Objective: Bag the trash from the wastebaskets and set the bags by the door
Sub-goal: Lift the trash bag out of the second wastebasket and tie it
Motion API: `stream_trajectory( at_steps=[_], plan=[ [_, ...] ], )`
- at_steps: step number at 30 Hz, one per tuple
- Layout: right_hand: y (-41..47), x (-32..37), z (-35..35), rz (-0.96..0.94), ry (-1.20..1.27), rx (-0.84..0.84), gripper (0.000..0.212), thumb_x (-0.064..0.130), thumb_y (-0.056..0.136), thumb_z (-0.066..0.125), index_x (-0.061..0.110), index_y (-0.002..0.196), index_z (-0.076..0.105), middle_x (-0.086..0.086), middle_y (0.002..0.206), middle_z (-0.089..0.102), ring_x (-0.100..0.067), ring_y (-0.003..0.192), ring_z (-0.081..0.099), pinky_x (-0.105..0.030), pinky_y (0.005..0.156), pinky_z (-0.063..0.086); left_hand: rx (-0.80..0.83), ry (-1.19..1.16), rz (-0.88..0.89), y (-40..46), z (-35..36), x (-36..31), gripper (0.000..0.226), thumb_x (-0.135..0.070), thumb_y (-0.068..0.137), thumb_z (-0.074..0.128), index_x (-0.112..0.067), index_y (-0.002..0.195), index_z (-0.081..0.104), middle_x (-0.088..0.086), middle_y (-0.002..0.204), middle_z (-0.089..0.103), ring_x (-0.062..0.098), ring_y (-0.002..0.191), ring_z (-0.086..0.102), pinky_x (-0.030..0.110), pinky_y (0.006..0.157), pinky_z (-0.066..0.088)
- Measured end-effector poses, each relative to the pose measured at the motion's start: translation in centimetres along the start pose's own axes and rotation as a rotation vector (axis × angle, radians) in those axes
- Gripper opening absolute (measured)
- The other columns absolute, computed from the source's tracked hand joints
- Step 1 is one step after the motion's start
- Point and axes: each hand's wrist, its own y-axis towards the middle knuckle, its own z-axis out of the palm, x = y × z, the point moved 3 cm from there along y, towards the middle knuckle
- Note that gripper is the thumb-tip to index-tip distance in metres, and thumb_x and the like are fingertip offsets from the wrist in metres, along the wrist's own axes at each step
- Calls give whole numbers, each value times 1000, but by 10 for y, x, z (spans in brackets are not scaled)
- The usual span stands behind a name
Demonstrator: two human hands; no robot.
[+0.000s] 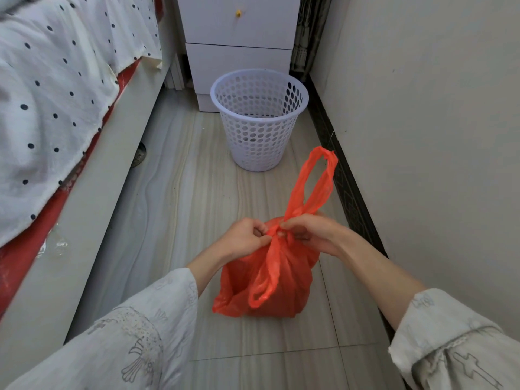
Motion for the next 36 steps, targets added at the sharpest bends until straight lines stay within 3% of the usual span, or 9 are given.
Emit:
stream_trajectory(
  at_steps=[6, 9, 14, 17, 21, 26, 30, 33, 36],
  plan=[
    [5, 1, 6, -33, 191, 23, 14, 3, 85, 55, 13, 78, 63, 4, 56, 68, -7, 61, 61, -15, 57, 44, -58, -66, -22, -3, -10, -4, 18, -18, 79, 66, -24, 64, 58, -5, 62, 55, 6, 58, 49, 17, 58, 38],
    [4, 2, 10, -137, 172, -33, 21, -4, 83, 54, 14, 78, 63, -1, 69, 64, -9, 62, 59, -15, 53, 46, -26, -114, -38, -7, -13, -7, 19, -16, 82, 60, -22, 64, 60, -1, 68, 59, 11, 67, 53, 22, 64, 41],
    [4, 2, 17, -217, 224, -41, 30, -15, 80, 48, 12, 78, 62, -5, 74, 60, -13, 69, 57, -22, 69, 48, -27, -260, -98, -13, -16, -5, 20, -12, 89, 51, -14, 71, 57, 3, 68, 58, 6, 53, 55, 13, 47, 40],
    [3, 1, 19, -269, 186, -30, 34, -19, 77, 47, 12, 74, 61, -4, 73, 59, -13, 69, 57, -23, 73, 47, 2, -314, -95, -15, -16, -4, 5, -13, 91, 50, -9, 94, 51, 6, 68, 58, 0, 39, 55, 12, 44, 39],
    [3, 1, 18, -305, 150, -85, 37, -21, 73, 50, 14, 73, 61, -1, 74, 62, -13, 71, 59, -25, 78, 48, -3, -213, -10, -12, -15, -5, 23, -9, 89, 53, -7, 113, 55, 6, 64, 58, -1, 37, 54, 6, 47, 40],
    [2, 4, 15, -356, 102, -102, 38, -20, 70, 57, 18, 69, 58, 3, 64, 59, -12, 65, 57, -24, 70, 49, -30, -249, 20, -14, -13, -2, 15, -5, 85, 57, -12, 96, 64, -2, 67, 53, -7, 45, 49, 5, 52, 38],
    [0, 7, 16, -372, 63, -80, 29, -8, 77, 62, 17, 90, 66, 8, 77, 67, 3, 65, 63, -11, 69, 52, -145, 118, 98, -12, -20, -4, 13, -18, 82, 57, -25, 71, 55, -10, 73, 49, 8, 69, 50, 28, 75, 42],
    [3, 5, 12, -345, 80, -132, 15, 4, 81, 64, 18, 83, 66, 8, 76, 69, 0, 66, 64, -17, 67, 51, -125, 506, 168, -18, -22, -13, 10, -27, 85, 47, -22, 77, 45, -9, 79, 43, 17, 82, 51, 35, 85, 35],
    [9, 4, 6, -259, 63, -301, 7, 12, 80, 67, 17, 77, 64, -2, 82, 66, -12, 71, 61, -23, 66, 48, -111, 676, 276, -20, -17, -22, 12, -26, 91, 38, -20, 83, 43, 3, 92, 53, 23, 97, 52, 37, 85, 32]
  ],
)
